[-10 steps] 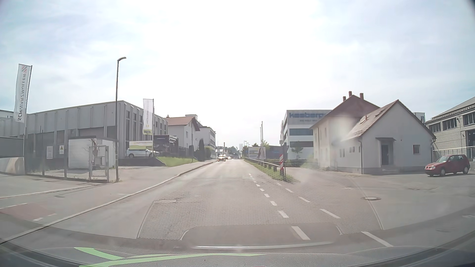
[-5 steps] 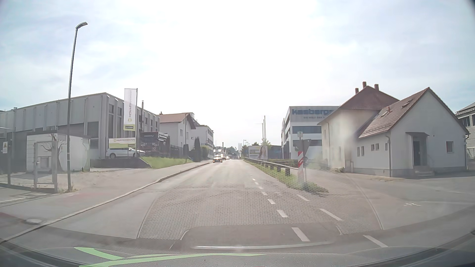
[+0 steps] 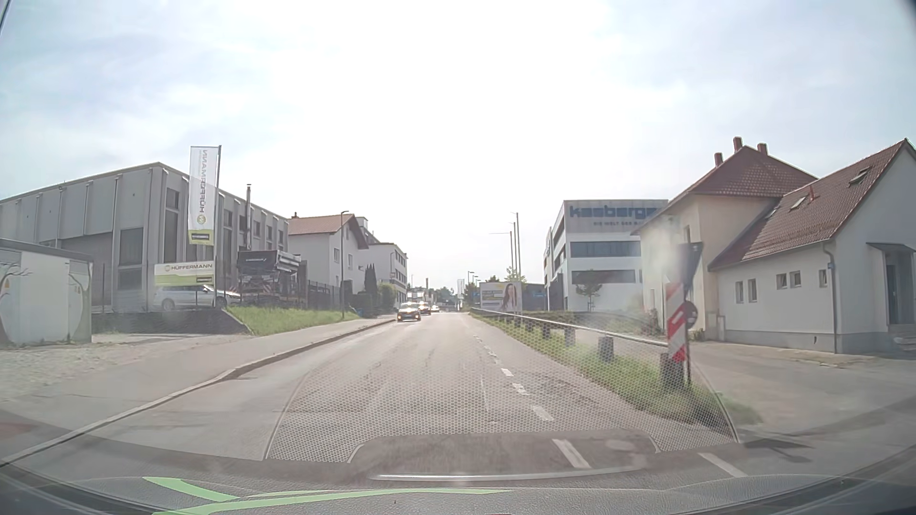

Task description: Follow the waypoints while adhering to traffic rules and regulations

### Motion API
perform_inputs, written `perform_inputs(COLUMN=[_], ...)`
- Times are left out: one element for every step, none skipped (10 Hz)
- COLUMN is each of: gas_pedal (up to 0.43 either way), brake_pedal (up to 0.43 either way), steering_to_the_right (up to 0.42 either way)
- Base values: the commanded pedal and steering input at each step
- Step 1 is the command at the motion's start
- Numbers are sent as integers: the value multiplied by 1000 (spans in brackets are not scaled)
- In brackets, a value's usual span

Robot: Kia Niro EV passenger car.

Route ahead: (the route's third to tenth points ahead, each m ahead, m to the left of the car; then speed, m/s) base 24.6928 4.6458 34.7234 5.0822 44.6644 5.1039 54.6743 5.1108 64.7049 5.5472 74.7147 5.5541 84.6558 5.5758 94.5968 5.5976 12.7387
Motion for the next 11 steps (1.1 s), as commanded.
perform_inputs(gas_pedal=[138, 138, 138, 138, 138, 138, 138, 138, 138, 138, 138], brake_pedal=[0, 0, 0, 0, 0, 0, 0, 0, 0, 0, 0], steering_to_the_right=[2, 2, 2, 2, 2, 0, 0, -1, -3, -6, -7])
